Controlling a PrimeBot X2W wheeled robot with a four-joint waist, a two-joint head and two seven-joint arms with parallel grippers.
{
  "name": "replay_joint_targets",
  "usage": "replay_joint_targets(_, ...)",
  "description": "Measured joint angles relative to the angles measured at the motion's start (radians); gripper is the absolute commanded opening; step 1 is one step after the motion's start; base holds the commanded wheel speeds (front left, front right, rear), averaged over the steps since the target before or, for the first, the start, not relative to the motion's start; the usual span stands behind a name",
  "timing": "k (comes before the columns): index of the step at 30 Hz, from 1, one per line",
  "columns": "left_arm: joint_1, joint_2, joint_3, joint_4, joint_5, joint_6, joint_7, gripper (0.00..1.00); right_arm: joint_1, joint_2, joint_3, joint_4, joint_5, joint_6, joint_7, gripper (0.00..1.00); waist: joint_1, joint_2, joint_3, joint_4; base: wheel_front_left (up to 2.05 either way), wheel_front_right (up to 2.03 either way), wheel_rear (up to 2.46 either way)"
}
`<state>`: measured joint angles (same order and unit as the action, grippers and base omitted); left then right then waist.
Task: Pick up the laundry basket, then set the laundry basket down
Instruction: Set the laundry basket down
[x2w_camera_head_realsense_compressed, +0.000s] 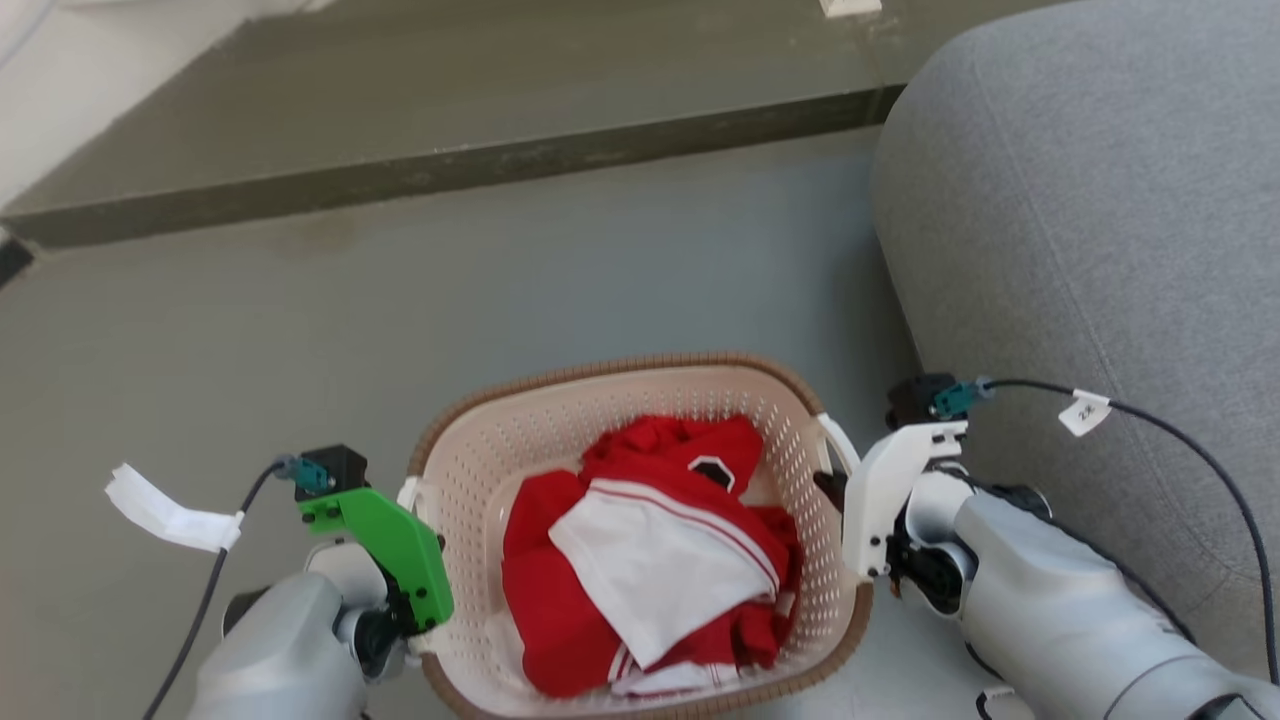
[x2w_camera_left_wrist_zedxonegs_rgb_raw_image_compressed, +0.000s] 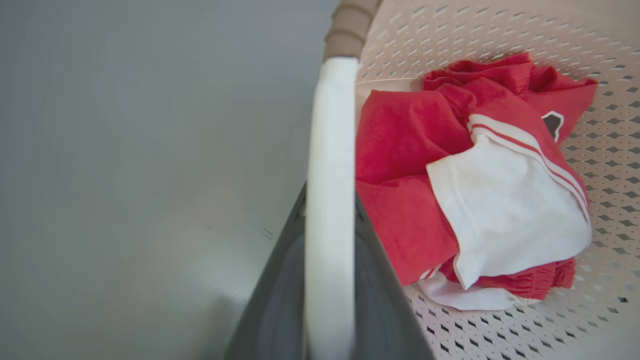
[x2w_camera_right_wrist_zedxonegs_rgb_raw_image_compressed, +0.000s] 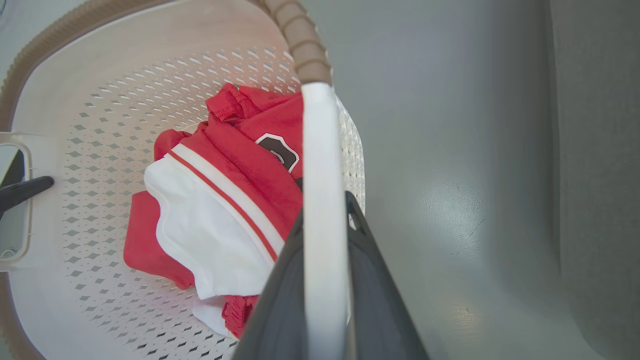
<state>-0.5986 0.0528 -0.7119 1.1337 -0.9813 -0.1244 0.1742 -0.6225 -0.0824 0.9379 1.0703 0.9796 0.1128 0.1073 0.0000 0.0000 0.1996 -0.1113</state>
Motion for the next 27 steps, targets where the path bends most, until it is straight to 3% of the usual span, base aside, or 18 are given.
replay_joint_targets(27,-0.176,0.029,0.012,-0.104,0.001,0.0,-0.159,0.0,-0.181,-0.032,-0.031,-0.002,-0.012,0.001,-0.247,0.0,0.0002,0.0,0.353,-0.001,0.0,0.0,0.0)
